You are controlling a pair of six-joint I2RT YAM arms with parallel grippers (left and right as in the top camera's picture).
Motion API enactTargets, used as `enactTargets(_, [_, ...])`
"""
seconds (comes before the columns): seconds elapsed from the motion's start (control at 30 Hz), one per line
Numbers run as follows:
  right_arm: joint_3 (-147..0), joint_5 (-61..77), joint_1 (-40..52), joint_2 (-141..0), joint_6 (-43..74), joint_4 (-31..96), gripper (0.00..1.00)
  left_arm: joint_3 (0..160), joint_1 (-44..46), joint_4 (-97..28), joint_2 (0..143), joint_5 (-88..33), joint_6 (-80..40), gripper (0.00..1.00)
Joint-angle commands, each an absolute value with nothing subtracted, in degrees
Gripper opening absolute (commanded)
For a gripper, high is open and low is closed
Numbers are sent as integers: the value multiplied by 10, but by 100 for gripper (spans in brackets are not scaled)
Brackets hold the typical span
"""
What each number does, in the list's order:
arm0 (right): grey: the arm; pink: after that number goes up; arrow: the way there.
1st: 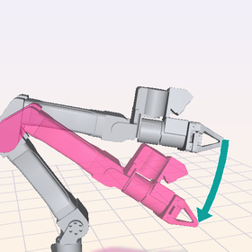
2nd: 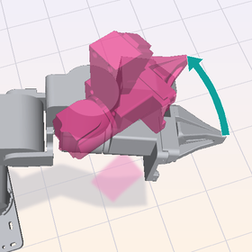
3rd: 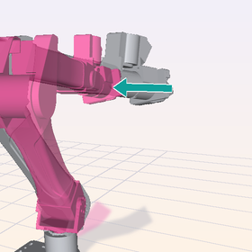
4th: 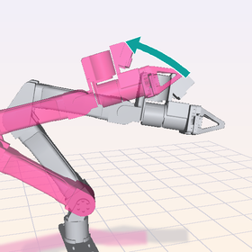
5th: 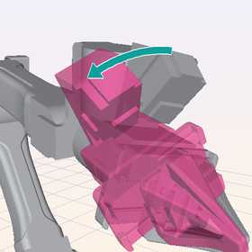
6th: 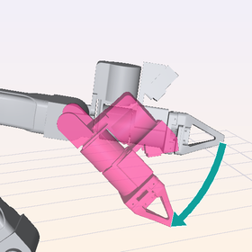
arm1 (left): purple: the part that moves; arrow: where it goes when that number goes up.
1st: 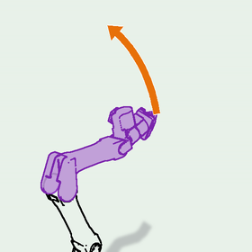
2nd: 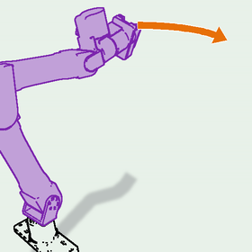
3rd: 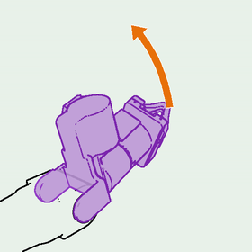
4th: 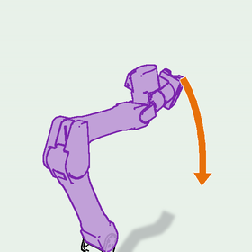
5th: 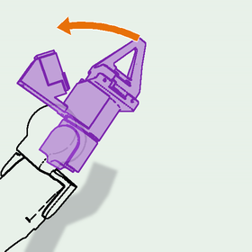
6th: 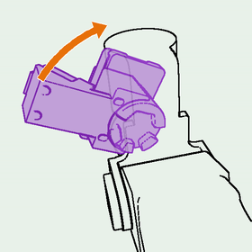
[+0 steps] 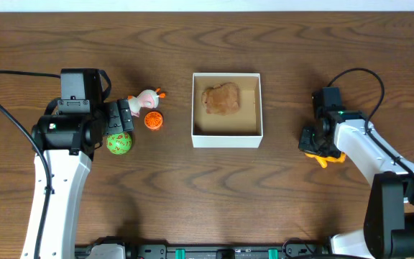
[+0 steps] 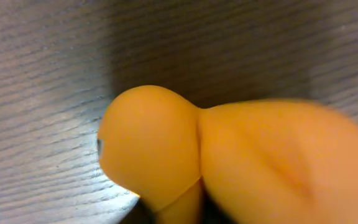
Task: Pack container
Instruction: 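Move the right gripper to the yellow rubber figure and grasp it, then carry the yellow figure with the right gripper into the box and release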
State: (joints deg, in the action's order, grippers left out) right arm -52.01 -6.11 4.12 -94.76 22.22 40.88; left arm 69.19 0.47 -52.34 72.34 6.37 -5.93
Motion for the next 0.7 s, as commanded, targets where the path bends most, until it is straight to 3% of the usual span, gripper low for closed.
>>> enactTargets(0.0, [-510, -86, 32, -971, 223, 418, 1, 703, 3, -525, 728, 65, -52, 98])
enactTargets(0.27, [-635, -90, 59, -947, 181, 539, 1, 703, 3, -524, 728, 65, -52, 98])
enactTargets(0.47, [-775, -88, 145, -903, 182, 620, 1, 703, 3, -524, 728, 65, -52, 98])
enactTargets(0.67, [-860, -88, 234, -886, 196, 623, 1, 703, 3, -524, 728, 65, -52, 98])
